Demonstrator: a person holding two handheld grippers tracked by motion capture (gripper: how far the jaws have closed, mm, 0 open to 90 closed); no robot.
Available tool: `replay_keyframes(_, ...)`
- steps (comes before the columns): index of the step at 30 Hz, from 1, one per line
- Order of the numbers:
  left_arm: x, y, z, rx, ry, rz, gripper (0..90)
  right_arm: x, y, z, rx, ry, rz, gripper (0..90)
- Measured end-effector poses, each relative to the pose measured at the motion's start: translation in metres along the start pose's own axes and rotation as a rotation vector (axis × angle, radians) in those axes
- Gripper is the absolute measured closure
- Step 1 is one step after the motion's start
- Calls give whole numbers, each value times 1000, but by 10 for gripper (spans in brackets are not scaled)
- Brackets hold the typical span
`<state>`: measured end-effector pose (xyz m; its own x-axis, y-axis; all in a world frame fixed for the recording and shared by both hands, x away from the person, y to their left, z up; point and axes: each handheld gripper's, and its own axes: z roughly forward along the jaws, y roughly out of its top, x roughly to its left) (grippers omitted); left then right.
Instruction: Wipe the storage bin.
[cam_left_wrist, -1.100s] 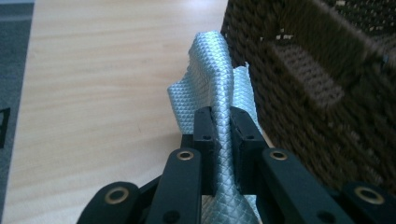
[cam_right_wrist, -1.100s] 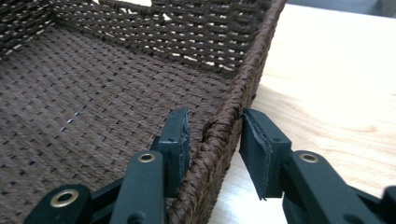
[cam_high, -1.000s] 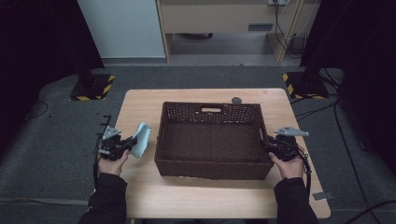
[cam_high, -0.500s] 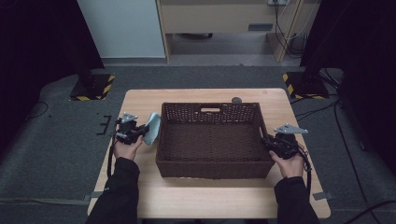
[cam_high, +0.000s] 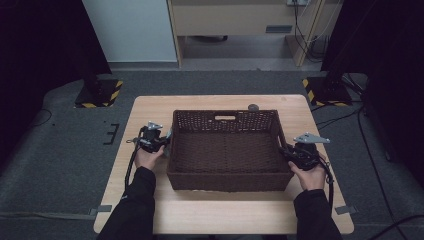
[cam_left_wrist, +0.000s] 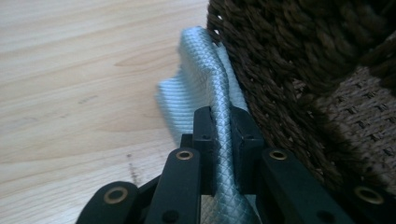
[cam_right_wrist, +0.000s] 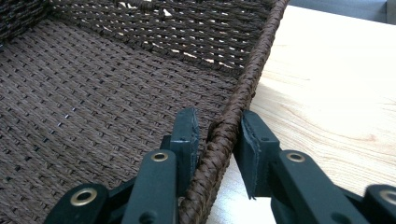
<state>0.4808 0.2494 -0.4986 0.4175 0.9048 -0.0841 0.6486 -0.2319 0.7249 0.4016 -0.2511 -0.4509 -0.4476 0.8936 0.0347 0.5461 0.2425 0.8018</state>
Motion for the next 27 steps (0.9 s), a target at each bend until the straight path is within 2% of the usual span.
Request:
replay_keyframes(5, 4, 11, -22, -101, -37, -32, 817, -1, -1, 0, -6, 2, -3, 697)
replay_keyframes(7, 4, 17, -33, -148, -51, -32, 818, -1, -1, 0, -7, 2, -3, 696)
replay_keyframes(9, 2, 23, -44, -195, -63, -21, 819, -1, -1, 0, -7, 2, -3, 697)
replay_keyframes(13, -6, 31, -56, -240, -82, 10, 819, -1, -1, 0, -8, 1, -3, 697)
replay_keyframes(15, -9, 30, -55, -231, -79, 26, 819, -1, -1, 0, -11, 0, -3, 697)
replay_keyframes(18, -8, 24, -44, -179, -68, 31, 819, 0, -1, 0, -10, 1, -3, 697)
replay_keyframes(19, -8, 24, -44, -179, -68, 31, 819, 0, -1, 0, -10, 0, -4, 697)
replay_keyframes(20, -6, 17, -33, -131, -57, 29, 819, 0, -1, 0, -10, 0, -4, 697)
replay_keyframes(22, -3, 10, -22, -81, -52, 22, 819, 0, -1, 0, -10, 0, -4, 696)
replay_keyframes(25, -2, 2, -8, -24, -55, 21, 819, 0, -1, 0, -11, 0, -4, 696)
replay_keyframes(27, -2, 0, -4, -10, -63, 13, 819, 0, -1, 0, -11, 1, -4, 696)
